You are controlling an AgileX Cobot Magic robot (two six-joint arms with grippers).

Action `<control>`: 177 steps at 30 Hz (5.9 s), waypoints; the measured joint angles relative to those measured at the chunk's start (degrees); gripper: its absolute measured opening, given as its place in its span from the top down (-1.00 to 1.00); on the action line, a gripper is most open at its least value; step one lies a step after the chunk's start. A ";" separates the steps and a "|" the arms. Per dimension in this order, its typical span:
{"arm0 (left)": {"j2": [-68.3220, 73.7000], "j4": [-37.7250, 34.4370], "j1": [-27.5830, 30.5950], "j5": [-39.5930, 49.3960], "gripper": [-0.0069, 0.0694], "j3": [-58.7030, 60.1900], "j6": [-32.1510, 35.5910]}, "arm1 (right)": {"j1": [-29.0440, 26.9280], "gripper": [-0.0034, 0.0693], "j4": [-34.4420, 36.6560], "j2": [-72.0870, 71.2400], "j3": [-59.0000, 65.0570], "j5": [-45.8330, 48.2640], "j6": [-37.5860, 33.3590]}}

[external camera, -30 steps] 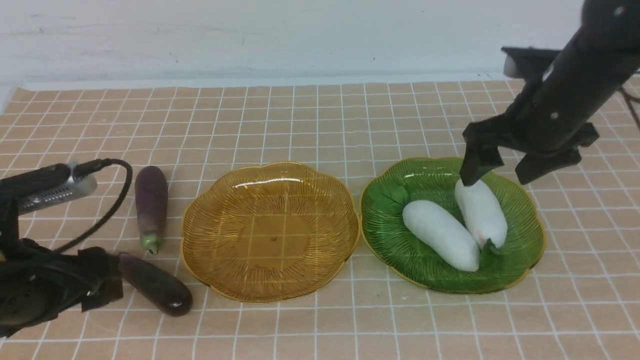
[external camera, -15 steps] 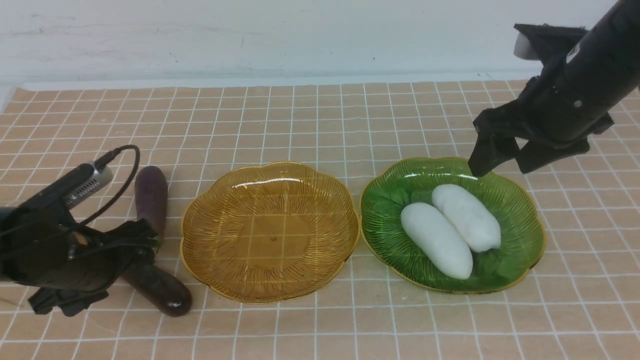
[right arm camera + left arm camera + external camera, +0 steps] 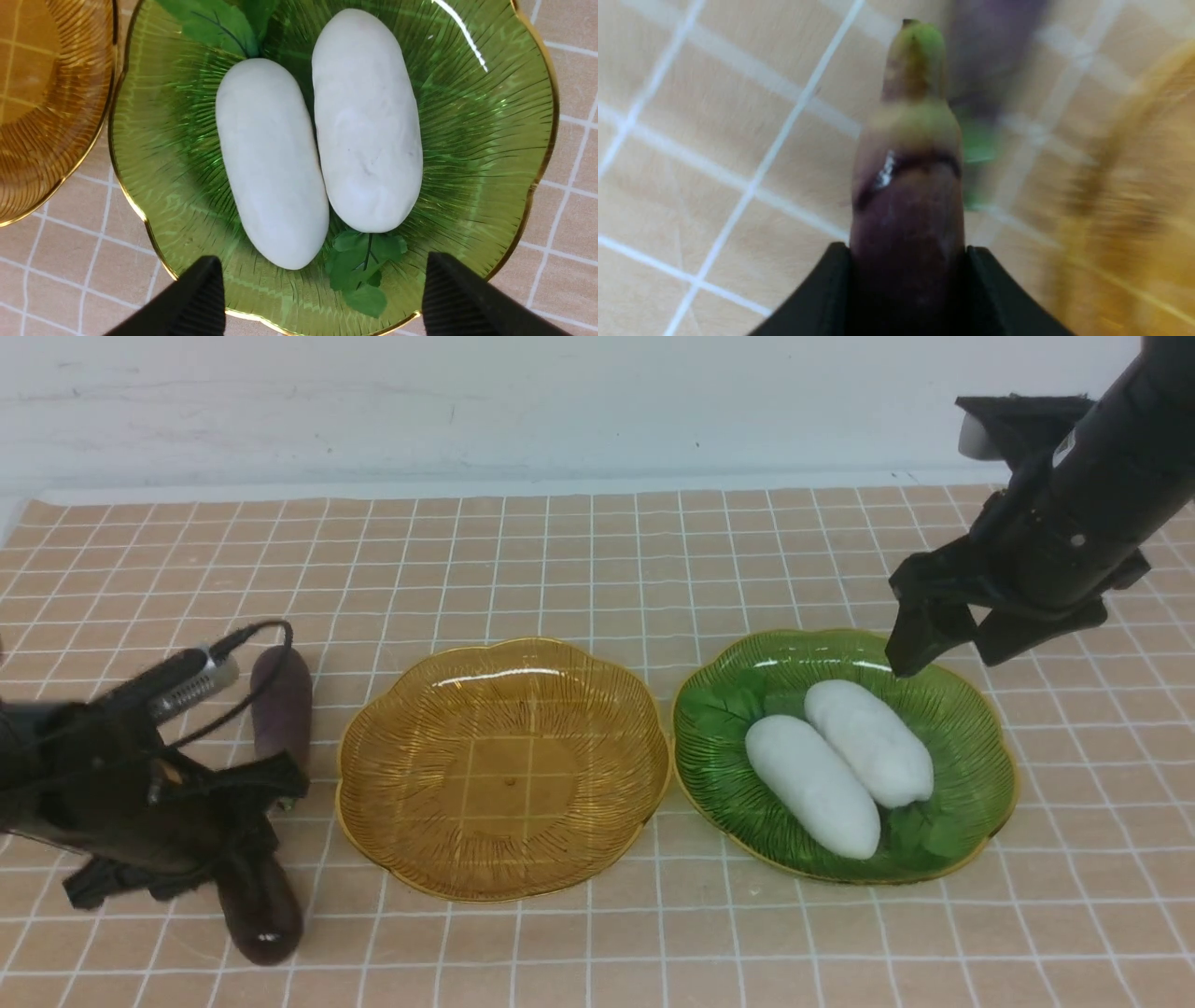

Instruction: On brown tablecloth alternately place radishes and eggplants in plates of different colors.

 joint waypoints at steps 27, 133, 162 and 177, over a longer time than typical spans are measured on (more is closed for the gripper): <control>19.29 -5.29 -7.34 20.43 -0.66 -35.85 20.97 | 0.00 -0.51 0.39 0.00 0.00 0.00 0.25; 26.75 -8.50 -15.57 32.96 0.83 -58.25 28.05 | -1.01 0.95 -12.86 -88.46 80.80 -59.09 6.33; -13.59 16.86 -15.57 44.94 0.83 -41.73 27.05 | -11.46 0.95 -12.86 -100.16 89.42 -49.46 6.15; -55.50 4.14 -15.57 13.35 0.83 18.16 14.37 | -11.46 0.95 -12.86 -100.16 89.42 -49.39 6.15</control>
